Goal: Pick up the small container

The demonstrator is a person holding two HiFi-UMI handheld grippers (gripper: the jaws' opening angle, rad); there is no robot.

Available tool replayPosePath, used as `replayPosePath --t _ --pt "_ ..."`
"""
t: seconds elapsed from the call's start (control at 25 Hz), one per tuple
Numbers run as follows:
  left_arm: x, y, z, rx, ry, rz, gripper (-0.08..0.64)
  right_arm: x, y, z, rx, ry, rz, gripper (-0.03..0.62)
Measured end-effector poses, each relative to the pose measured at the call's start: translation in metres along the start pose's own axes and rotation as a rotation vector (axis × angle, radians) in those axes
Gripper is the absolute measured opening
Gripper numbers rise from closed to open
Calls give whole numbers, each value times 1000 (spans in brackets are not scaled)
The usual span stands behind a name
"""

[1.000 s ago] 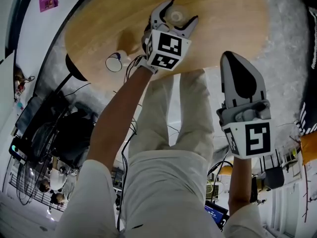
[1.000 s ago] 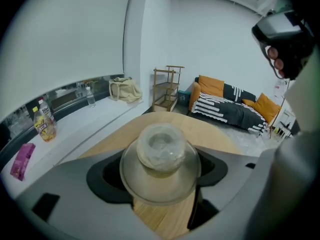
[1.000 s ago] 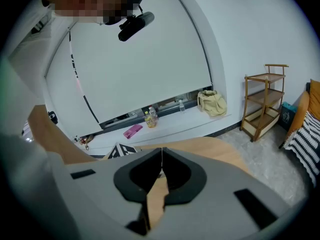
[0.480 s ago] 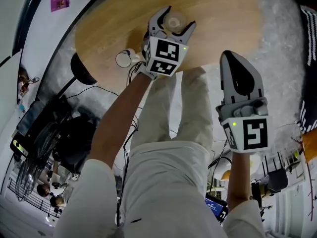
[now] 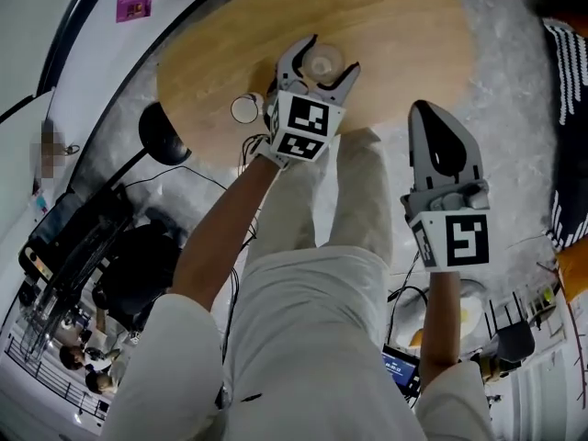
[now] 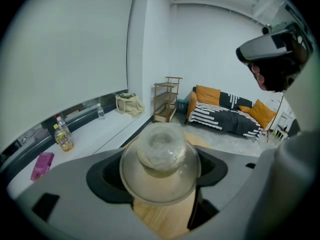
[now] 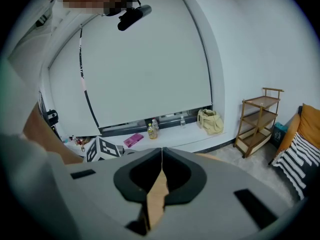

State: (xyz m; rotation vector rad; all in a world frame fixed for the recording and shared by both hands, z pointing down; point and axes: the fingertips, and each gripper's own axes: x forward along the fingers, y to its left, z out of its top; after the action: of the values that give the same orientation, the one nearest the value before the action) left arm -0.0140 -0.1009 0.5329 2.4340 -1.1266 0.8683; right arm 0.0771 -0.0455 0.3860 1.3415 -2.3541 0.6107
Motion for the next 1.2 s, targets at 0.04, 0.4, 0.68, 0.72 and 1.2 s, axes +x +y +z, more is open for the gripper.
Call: replayPosePath --t 0.04,0.4,0.68,0.72,1.2 --pt "-6 -1 2 -1 0 0 334 -2 2 3 -5 -2 -2 11" --pt "-65 -4 25 -10 -18 -1 334 -21 23 36 -37 -31 -19 11" --pt "-102 -4 45 -11 -30 21 334 -38 36 68 -37 -74 -43 11" --pt "-109 -3 48 -17 -32 26 334 -42 37 71 -40 -77 -45 11" --pt "-187 -6 91 -41 -69 61 334 -86 48 100 -81 -116 -35 9"
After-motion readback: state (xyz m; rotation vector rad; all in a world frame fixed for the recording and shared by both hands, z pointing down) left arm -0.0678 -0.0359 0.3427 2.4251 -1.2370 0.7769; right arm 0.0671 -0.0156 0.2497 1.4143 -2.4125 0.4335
